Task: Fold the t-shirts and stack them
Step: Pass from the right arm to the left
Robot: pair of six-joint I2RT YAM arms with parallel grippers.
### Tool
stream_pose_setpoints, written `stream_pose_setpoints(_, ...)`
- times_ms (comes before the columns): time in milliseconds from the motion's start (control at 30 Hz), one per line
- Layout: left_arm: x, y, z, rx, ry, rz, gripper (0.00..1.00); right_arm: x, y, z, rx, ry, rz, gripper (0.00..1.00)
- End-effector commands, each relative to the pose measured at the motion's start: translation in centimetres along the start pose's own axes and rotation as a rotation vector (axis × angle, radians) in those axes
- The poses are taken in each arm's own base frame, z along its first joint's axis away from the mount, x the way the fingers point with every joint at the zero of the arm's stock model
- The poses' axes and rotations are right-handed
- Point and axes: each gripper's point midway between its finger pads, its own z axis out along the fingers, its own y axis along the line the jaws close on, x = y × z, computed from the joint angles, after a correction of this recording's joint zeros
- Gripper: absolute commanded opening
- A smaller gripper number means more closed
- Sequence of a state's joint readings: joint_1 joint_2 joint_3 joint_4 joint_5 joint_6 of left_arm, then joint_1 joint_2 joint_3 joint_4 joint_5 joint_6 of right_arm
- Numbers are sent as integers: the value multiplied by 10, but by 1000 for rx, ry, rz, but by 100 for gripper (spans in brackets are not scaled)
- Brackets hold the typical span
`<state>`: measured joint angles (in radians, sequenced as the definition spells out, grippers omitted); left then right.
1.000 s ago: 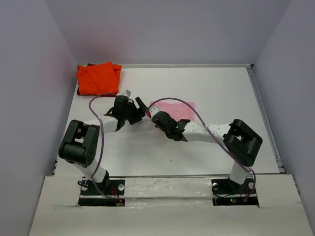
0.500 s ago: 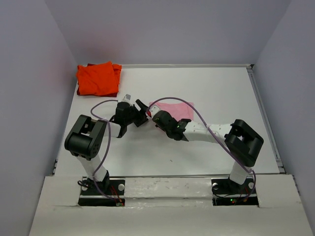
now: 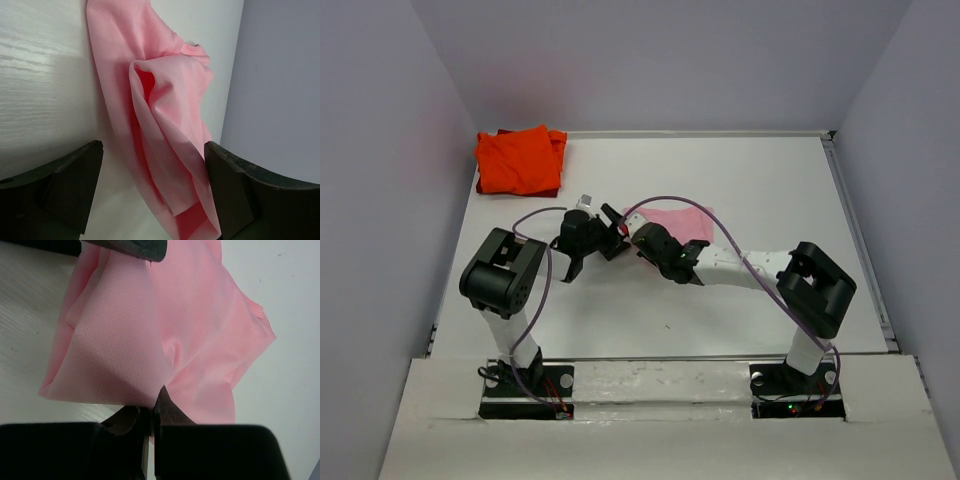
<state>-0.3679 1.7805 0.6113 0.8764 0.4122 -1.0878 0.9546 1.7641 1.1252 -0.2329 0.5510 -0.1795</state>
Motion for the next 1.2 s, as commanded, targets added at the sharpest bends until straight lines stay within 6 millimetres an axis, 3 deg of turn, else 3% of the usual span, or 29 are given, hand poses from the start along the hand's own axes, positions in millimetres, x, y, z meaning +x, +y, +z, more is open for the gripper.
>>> stream_pose_setpoints(0, 4, -23, 7, 78, 11, 2, 91, -28, -12, -7, 11, -71, 51, 0)
stream_pose_setpoints(200, 16, -28, 15, 86, 43, 0, 91, -28, -10, -6, 5, -71, 53, 0)
stream_pose_setpoints(467, 17, -28, 27, 82, 39, 1, 90, -26, -10, -6, 6, -67, 52, 0)
stream_pose_setpoints(567, 16, -27, 31, 79, 35, 8, 84, -26, -9, -5, 4, -66, 53, 0)
stream_pose_setpoints(600, 17, -27, 32, 79, 36, 12, 79, -26, -9, -5, 4, -66, 53, 0)
stream_pose_setpoints(667, 18, -26, 34, 80, 44, 13, 52, -24, -9, -5, 4, -63, 54, 0)
stream_pose_setpoints(733, 18, -25, 37, 82, 50, 9, 21, -24, -9, -5, 5, -61, 55, 0)
stream_pose_setpoints(767, 19, -25, 37, 83, 57, 0, 0, -23, -9, -5, 9, -59, 56, 0)
stream_pose_setpoints(933, 18, -19, 43, 66, 65, 27, 0, -15, -11, -5, 29, -33, 87, 0)
stream_pose_setpoints(967, 17, -19, 44, 60, 65, 35, 0, -12, -8, -6, 26, -22, 128, 4)
stream_pose_setpoints(1000, 15, -17, 46, 51, 69, 44, 0, -8, -6, -6, 23, -10, 151, 19)
stream_pose_setpoints(1033, 12, -15, 50, 33, 79, 66, 0, -4, 0, -6, -1, 3, 177, 47)
stream_pose_setpoints(1067, 8, -15, 52, 25, 83, 80, 0, 10, 8, -7, -18, 39, 235, 68)
stream_pose_setpoints(1100, 4, -13, 53, 11, 85, 91, 0, 9, 10, -9, -26, 41, 270, 79)
stream_pose_setpoints(1167, -12, -6, 60, -44, 92, 137, 0, 27, 20, -13, -58, 70, 336, 83)
